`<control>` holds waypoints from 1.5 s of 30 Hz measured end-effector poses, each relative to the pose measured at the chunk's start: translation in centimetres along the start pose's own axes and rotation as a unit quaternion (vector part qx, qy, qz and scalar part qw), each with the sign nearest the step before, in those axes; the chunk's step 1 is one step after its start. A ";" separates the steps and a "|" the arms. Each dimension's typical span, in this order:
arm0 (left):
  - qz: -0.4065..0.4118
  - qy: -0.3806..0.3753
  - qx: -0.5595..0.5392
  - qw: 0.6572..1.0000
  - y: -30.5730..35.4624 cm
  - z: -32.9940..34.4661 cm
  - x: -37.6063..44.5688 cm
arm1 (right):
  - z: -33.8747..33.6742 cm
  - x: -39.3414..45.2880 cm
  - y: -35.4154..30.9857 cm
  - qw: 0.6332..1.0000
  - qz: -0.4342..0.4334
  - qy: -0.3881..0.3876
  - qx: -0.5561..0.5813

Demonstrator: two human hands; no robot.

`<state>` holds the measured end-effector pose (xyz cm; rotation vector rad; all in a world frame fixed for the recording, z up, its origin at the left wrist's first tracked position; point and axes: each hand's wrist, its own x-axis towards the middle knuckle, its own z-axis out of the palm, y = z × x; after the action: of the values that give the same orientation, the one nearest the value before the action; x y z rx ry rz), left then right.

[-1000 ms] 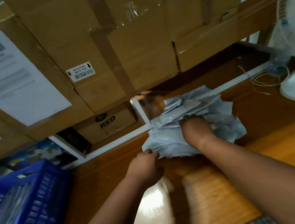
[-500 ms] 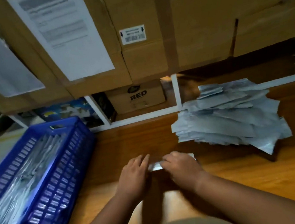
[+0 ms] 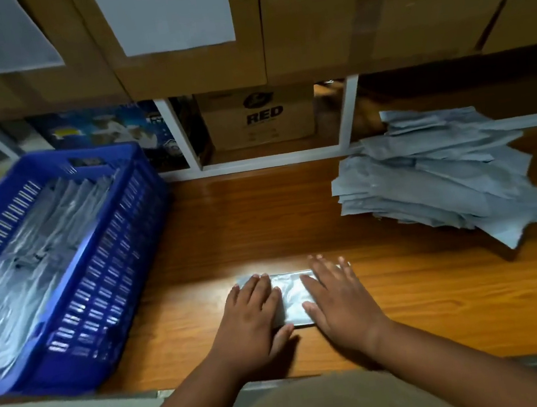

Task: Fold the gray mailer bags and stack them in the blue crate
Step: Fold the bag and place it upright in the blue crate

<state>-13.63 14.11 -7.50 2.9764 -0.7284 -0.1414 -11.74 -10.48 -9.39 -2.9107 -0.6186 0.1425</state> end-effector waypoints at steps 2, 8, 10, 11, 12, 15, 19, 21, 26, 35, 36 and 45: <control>0.030 0.024 -0.009 0.999 0.8 0.1 1.3 | 0.0 0.0 0.3 0.999 0.050 -0.004 -0.002; 0.088 0.018 -0.048 0.995 5.1 0.6 6.1 | 0.0 0.3 1.0 0.997 0.077 0.005 0.032; 0.059 0.002 -0.039 0.998 5.7 1.6 6.6 | 0.2 0.5 1.5 0.997 0.074 -0.023 0.029; 0.048 -0.004 -0.030 0.998 5.8 2.0 6.6 | 0.5 0.6 1.8 0.997 0.066 -0.042 0.019; 0.042 -0.010 -0.022 0.999 5.9 2.4 6.4 | 0.8 0.6 2.0 0.997 0.059 -0.057 0.007; 0.041 -0.011 -0.010 0.999 5.8 3.2 6.2 | 1.5 0.7 2.3 0.995 0.058 -0.076 -0.012; 0.042 -0.016 -0.004 0.999 5.6 3.1 6.5 | 1.5 0.9 2.2 0.994 0.057 -0.088 -0.024; 0.044 -0.022 -0.005 0.999 5.6 3.0 6.6 | 1.4 1.0 2.2 0.993 0.057 -0.097 -0.034; 0.050 -0.016 -0.016 0.998 5.3 3.0 6.7 | 1.4 1.1 2.3 0.993 0.050 -0.103 -0.032; 0.051 -0.021 -0.018 0.998 5.4 3.1 6.9 | 0.9 1.2 2.4 0.994 0.038 -0.102 -0.025; 0.052 -0.020 -0.017 0.998 5.4 2.9 6.9 | 0.9 1.1 2.4 0.994 0.040 -0.102 -0.026; 0.039 -0.028 -0.013 0.999 5.3 1.7 6.3 | 0.1 1.4 1.8 0.995 0.033 -0.080 -0.043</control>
<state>-10.66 6.37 -9.11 2.9238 -0.8421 -0.2294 -9.77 -11.49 -9.94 -3.0260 -0.5670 0.3691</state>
